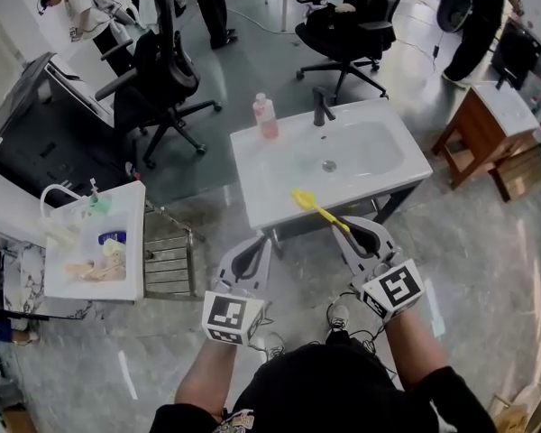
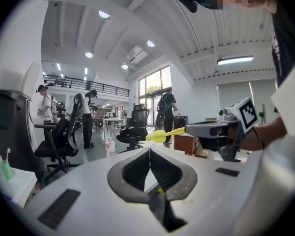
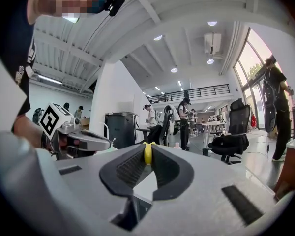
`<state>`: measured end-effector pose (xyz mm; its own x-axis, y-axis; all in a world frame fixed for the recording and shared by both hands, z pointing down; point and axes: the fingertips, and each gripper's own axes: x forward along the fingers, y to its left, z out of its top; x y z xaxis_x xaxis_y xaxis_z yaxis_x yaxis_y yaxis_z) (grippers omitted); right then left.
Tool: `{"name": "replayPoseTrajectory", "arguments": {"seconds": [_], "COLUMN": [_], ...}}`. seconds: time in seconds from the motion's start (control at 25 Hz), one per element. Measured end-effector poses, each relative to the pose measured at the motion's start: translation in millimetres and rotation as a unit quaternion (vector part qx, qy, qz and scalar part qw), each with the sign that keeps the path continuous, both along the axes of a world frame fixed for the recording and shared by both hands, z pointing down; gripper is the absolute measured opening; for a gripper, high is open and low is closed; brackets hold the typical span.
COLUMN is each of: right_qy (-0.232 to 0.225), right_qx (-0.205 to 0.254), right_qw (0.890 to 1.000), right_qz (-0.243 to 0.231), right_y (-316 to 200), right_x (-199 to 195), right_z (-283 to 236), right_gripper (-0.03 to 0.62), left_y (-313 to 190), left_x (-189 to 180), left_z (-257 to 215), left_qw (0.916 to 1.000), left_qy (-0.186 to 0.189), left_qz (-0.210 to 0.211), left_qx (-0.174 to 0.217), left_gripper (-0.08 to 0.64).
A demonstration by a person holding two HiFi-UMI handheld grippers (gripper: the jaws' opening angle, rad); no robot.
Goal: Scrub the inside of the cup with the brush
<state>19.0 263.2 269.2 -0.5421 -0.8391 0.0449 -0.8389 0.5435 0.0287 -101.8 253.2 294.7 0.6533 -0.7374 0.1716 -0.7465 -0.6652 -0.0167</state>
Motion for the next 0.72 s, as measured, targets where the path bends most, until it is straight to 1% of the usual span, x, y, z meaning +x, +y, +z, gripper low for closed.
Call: {"name": "replayPoseTrajectory", "arguments": {"seconds": [0.12, 0.28, 0.44, 0.6, 0.72], "right_qy": [0.006, 0.012, 0.008, -0.002, -0.003], "right_qx": [-0.004, -0.01, -0.031, -0.036, -0.032], "right_qw": [1.0, 0.999, 0.994, 0.991, 0.991], "right_qz": [0.02, 0.051, 0.102, 0.126, 0.132], "right_y": [14.4, 36.3, 60.0, 77.4, 89.7], "right_x": [-21.4, -45.4, -54.1, -65.1, -68.7], "right_z": [1.4, 5.7, 10.9, 18.6, 21.6], "right_gripper": [0.038, 0.038, 0.038, 0.038, 0.038], "left_y": [6.2, 21.2, 37.6, 48.3, 54.9], "left_x": [-23.2, -45.5, -59.3, -68.7, -71.2], "left_z": [-2.0, -0.1, 2.3, 7.2, 7.5], "left_qw": [0.9999, 0.9992, 0.9978, 0.9961, 0.9951], "left_qy": [0.011, 0.022, 0.032, 0.037, 0.04], "left_qz": [0.012, 0.034, 0.059, 0.08, 0.089], "left_qx": [0.004, -0.002, -0.002, -0.009, -0.014], "left_gripper": [0.006, 0.006, 0.006, 0.006, 0.006]}}
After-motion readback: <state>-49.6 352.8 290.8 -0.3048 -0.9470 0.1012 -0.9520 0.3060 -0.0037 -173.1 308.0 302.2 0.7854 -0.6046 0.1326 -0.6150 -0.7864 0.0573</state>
